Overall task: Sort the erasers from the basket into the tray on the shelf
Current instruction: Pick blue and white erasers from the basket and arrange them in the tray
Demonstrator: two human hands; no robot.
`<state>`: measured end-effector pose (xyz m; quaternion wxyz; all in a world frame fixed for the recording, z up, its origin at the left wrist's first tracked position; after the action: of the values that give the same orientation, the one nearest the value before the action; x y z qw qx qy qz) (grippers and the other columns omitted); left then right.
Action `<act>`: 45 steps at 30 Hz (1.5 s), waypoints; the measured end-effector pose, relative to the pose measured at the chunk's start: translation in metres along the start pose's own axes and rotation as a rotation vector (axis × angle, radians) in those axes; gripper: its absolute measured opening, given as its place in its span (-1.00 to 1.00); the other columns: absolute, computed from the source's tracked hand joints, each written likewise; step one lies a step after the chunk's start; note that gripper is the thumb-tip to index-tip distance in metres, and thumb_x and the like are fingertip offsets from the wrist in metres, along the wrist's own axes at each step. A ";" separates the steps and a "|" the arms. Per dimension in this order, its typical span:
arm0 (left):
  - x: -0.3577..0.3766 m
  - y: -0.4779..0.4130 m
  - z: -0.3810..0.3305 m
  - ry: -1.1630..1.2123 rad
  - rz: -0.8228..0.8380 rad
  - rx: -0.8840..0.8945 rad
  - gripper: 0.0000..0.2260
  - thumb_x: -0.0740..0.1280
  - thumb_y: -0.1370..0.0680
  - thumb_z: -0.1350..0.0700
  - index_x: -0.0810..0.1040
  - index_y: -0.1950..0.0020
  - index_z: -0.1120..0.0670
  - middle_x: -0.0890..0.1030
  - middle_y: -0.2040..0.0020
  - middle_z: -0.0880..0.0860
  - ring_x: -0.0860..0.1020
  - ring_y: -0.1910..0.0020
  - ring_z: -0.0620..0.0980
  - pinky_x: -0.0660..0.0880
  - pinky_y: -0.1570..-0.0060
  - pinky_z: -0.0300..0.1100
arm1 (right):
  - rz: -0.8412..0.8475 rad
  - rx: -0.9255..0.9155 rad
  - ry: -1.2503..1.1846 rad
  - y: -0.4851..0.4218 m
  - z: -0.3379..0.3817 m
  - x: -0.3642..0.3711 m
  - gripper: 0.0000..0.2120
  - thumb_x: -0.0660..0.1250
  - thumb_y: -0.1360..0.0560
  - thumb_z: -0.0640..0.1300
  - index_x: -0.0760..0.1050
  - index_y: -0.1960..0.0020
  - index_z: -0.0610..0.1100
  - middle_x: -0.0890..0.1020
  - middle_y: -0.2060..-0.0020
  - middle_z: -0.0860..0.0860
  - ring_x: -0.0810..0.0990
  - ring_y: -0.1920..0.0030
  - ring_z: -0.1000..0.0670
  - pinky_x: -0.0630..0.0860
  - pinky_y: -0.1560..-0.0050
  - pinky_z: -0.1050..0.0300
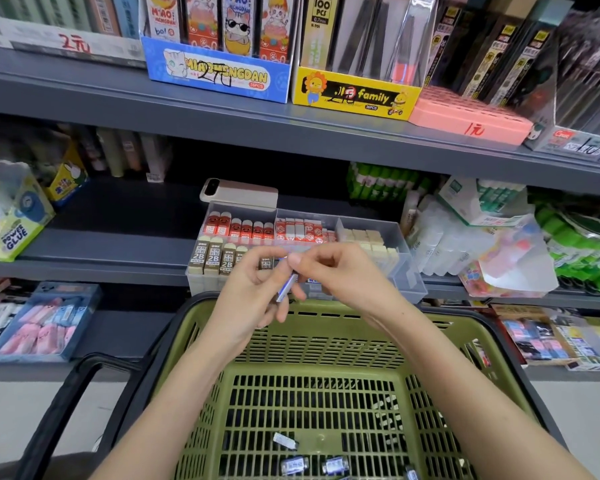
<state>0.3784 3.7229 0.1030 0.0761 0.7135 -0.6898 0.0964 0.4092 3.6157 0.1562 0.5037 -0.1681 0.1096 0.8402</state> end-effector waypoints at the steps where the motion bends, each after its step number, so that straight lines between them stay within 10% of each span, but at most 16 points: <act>1: 0.000 0.000 0.001 0.002 -0.009 -0.006 -0.56 0.32 -0.44 -0.15 0.42 -0.17 0.10 0.65 0.31 0.13 0.41 0.59 -0.09 0.20 0.67 -0.35 | 0.022 0.010 -0.019 0.001 -0.001 0.002 -0.80 0.35 -0.50 -0.05 0.62 0.23 -0.12 0.57 0.47 0.13 0.47 0.46 0.26 0.34 0.39 0.49; 8: 0.001 -0.002 0.002 0.075 -0.013 -0.013 -0.60 0.28 -0.42 -0.15 0.40 -0.03 0.15 0.59 0.38 0.06 0.41 0.59 -0.10 0.18 0.68 -0.38 | -0.114 -0.046 -0.060 0.011 -0.004 0.005 -0.90 0.42 -0.45 -0.10 0.60 0.21 -0.10 0.57 0.40 0.06 0.46 0.29 0.00 0.50 0.12 -0.01; 12: 0.004 -0.001 -0.002 0.048 0.049 0.033 -0.56 0.31 -0.40 -0.19 0.43 -0.01 0.16 0.57 0.38 0.05 0.43 0.55 -0.10 0.20 0.66 -0.38 | -0.104 0.053 -0.420 0.008 -0.013 0.008 -0.95 0.37 -0.47 -0.15 0.61 0.13 -0.06 0.58 0.30 0.08 0.47 0.28 0.17 0.40 0.26 0.31; 16: 0.005 0.000 0.001 0.101 0.058 0.015 -0.62 0.31 -0.45 -0.13 0.46 0.03 0.20 0.57 0.35 0.05 0.45 0.48 -0.10 0.27 0.60 -0.37 | -0.135 0.060 -0.632 -0.005 -0.017 -0.014 -0.90 0.18 -0.59 -0.17 0.47 -0.01 -0.16 0.59 0.18 -0.05 0.55 0.22 0.01 0.49 0.33 0.21; 20: -0.005 -0.003 0.000 0.249 0.047 0.019 -0.79 0.36 -0.43 0.24 0.49 -0.04 0.19 0.59 0.21 0.05 0.53 0.26 -0.06 0.45 0.36 -0.27 | -0.166 0.122 -0.239 -0.019 -0.030 -0.048 -0.86 0.23 -0.57 -0.24 0.53 -0.03 -0.29 0.56 0.26 -0.14 0.50 0.35 -0.03 0.48 0.40 0.25; 26: -0.013 -0.005 -0.002 0.126 -0.015 0.095 -0.51 0.18 -0.38 0.61 0.50 -0.05 0.07 0.58 0.00 0.01 0.53 -0.07 -0.02 0.52 0.02 -0.18 | 0.007 0.154 0.372 -0.041 -0.037 -0.051 -0.96 0.43 -0.41 -0.31 0.64 0.21 -0.22 0.58 0.52 0.16 0.47 0.50 0.25 0.40 0.38 0.35; 32: -0.012 -0.003 -0.011 0.125 -0.042 0.203 -0.57 0.29 -0.43 0.54 0.46 -0.14 0.08 0.61 0.05 0.05 0.59 -0.10 0.07 0.51 -0.11 -0.16 | 0.095 0.155 0.943 -0.053 -0.038 -0.033 -0.92 0.41 -0.42 -0.14 0.68 0.13 -0.06 0.69 0.16 0.08 0.60 0.06 0.07 0.47 0.07 0.17; 42: -0.012 0.000 -0.016 0.070 -0.099 0.245 -0.57 0.41 -0.41 0.43 0.45 -0.16 0.06 0.65 0.00 0.09 0.61 -0.10 0.01 0.51 -0.11 -0.24 | -0.134 -0.038 1.147 -0.037 -0.035 -0.030 -0.81 0.28 -0.50 0.09 0.64 -0.02 0.13 0.60 0.08 0.08 0.46 -0.08 -0.03 0.27 -0.13 0.09; 45: -0.013 0.000 -0.018 0.053 -0.118 0.275 -0.69 0.41 -0.44 0.37 0.51 -0.12 0.11 0.65 -0.06 0.08 0.59 -0.14 -0.01 0.50 -0.13 -0.24 | -0.218 -0.038 0.580 -0.017 -0.024 -0.030 -0.77 0.27 -0.55 -0.01 0.67 0.04 -0.09 0.66 0.13 0.04 0.52 0.07 0.01 0.40 -0.07 0.06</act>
<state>0.3772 3.7398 0.1177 0.0013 0.7539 -0.6245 0.2041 0.4414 3.5906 0.1459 0.5355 -0.4208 0.2145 0.7002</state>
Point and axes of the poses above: each hand's wrist, its own y-axis away from the middle knuckle, its own x-axis out of the palm, z = x × y, the point moved 8 cm from there along -y, towards the middle knuckle
